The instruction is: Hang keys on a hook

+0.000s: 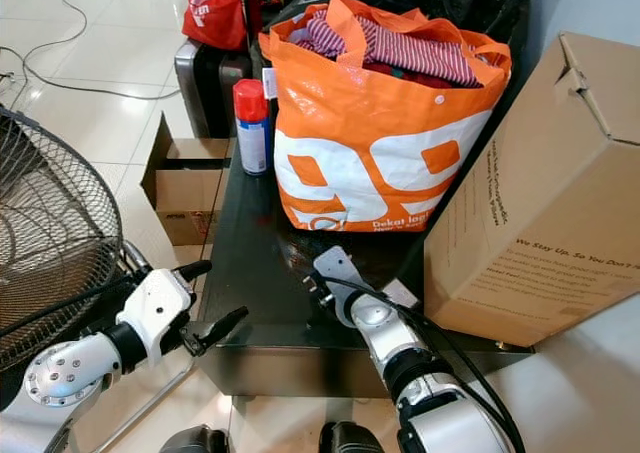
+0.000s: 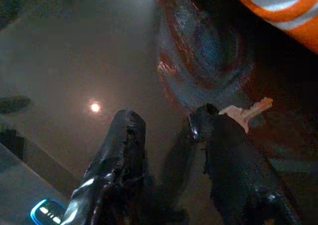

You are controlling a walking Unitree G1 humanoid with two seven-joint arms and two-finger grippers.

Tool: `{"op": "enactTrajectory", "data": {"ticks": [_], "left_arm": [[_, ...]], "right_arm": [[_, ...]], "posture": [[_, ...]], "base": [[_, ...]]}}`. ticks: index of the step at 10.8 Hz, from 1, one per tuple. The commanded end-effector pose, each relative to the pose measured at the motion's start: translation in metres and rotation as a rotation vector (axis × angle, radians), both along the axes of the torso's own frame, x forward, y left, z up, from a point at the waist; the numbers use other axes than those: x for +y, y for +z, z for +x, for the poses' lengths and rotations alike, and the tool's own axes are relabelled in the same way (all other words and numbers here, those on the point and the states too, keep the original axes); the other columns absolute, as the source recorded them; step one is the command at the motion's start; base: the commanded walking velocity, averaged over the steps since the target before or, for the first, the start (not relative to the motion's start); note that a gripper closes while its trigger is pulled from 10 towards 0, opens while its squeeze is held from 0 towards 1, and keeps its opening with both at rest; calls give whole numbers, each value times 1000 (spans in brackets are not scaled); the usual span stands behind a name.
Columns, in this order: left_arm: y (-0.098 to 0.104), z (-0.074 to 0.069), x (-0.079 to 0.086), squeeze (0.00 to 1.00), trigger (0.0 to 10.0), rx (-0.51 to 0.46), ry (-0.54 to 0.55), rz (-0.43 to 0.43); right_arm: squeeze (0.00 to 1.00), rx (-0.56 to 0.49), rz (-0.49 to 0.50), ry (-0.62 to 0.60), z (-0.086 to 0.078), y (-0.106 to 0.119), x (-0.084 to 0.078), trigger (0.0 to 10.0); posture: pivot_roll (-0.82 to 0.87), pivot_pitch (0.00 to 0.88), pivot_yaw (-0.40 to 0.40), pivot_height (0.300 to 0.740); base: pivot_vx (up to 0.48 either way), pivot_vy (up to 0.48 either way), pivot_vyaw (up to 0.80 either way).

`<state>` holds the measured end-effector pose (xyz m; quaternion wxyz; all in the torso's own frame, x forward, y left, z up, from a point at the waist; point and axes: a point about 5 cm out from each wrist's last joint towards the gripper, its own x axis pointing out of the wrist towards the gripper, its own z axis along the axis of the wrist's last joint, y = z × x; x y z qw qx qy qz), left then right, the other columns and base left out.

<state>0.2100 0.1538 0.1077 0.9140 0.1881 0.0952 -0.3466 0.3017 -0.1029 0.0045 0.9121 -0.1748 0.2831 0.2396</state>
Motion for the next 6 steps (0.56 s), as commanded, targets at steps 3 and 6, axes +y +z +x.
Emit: {"op": "enactTrajectory", "data": {"ticks": [3, 6], "left_arm": [[-4, -2, 3, 0, 10000, 9, -7, 8], [-3, -4, 5, 0, 10000, 11, -16, 15]], "right_arm": [[0, -34, 29, -60, 6, 5, 3, 10000], [0, -30, 22, -58, 7, 5, 8, 10000]], "posture": [[60, 172, -68, 740], [81, 197, -65, 740]], "base": [[0, 0, 0], [0, 0, 0]]}}
